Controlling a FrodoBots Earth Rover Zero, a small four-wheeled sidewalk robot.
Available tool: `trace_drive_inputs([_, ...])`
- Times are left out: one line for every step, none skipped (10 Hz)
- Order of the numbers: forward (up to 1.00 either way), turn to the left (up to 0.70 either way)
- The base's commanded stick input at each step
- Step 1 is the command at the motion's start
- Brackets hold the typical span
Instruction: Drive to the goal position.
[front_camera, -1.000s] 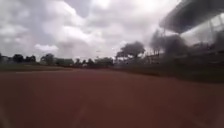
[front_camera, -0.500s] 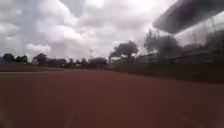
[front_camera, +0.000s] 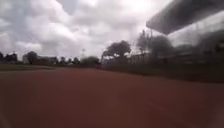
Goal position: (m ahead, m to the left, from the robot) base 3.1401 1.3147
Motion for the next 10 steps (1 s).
trace_drive_inputs([0.7,0.0])
trace_drive_inputs([0.7,0.0])
trace_drive_inputs([0.7,0.0])
trace_drive_inputs([0.7,0.0])
trace_drive_inputs([0.7,0.0])
trace_drive_inputs([0.7,0.0])
trace_drive_inputs([0.7,0.0])
trace_drive_inputs([0.7,0.0])
trace_drive_inputs([0.7,0.0])
trace_drive_inputs([0.7,0.0])
